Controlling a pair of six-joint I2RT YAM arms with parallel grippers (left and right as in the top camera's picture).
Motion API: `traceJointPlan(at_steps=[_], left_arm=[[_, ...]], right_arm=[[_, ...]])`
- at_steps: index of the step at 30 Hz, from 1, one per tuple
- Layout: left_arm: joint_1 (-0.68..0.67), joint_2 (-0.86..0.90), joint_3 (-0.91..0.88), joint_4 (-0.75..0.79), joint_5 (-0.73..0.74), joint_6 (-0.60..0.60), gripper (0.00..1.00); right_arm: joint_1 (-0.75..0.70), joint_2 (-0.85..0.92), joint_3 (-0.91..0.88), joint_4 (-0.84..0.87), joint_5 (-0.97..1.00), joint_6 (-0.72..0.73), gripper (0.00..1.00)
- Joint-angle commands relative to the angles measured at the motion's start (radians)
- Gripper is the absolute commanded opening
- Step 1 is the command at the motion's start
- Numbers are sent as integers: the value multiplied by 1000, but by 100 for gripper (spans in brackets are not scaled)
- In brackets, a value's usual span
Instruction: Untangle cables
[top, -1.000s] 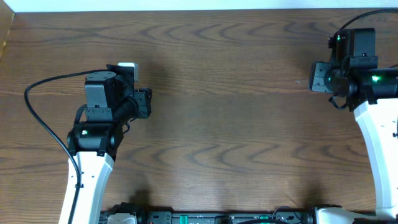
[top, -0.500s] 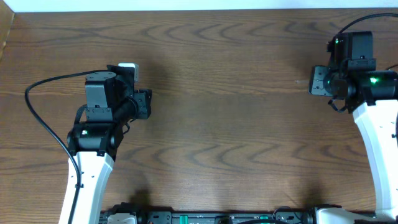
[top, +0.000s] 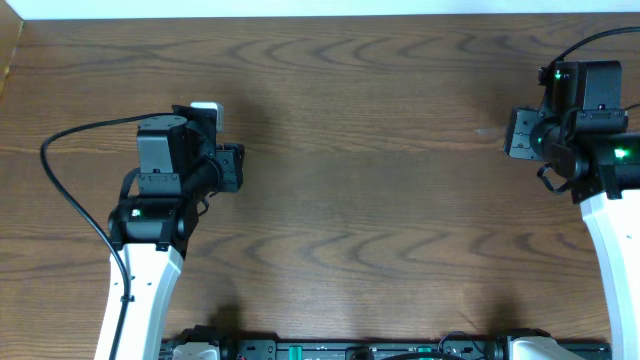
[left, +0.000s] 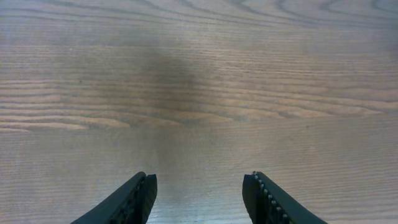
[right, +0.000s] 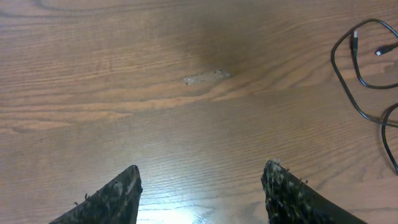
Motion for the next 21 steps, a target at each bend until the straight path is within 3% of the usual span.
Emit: traceJointPlan(at_steps=[1,16,21], left_arm=[[3,-36,19,-3,-13,10,50],[3,-92,19,-21,-13,95,52],[3,-92,19,-34,2,174,53]], right_arm=[[-1,-7,-18,-4,5,-19,59],[-1,-61,-170,120,-99,-90,62],[-1,-71,-182,137,-225,-207,61]])
